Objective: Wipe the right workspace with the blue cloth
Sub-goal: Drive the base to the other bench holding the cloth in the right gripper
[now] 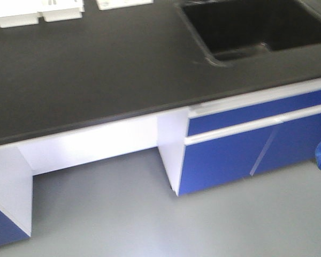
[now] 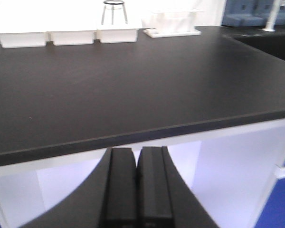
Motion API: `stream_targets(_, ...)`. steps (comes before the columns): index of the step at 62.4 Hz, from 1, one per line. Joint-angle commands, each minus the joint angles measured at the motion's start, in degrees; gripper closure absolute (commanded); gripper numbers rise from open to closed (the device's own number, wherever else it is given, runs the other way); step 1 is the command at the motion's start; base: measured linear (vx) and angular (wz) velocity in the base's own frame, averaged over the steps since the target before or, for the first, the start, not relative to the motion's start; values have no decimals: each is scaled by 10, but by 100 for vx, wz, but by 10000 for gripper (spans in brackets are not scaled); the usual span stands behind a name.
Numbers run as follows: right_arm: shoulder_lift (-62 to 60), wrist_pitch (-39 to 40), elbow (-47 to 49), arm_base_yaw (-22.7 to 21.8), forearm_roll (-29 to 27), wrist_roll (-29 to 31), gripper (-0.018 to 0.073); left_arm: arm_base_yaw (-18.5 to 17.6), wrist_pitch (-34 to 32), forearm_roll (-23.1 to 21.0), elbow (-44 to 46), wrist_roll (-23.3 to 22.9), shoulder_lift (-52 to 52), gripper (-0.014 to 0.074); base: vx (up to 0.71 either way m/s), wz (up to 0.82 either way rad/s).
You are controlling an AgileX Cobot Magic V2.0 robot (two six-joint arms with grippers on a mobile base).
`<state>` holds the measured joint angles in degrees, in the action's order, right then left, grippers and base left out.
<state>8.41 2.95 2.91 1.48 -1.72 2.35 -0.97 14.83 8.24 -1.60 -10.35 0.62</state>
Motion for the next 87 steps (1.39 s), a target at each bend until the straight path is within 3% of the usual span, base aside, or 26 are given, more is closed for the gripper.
stream_targets(1,5,55,16,0,2,2,559,-3,-46,1,-17,-5,9,602,-32,-38)
stream_targets(34,5,54,16,0,2,2,559,-3,-46,1,-17,-5,9,602,-29,-44)
stream_targets(87,5,54,16,0,2,2,559,-3,-46,1,-17,-5,9,602,-19,-67)
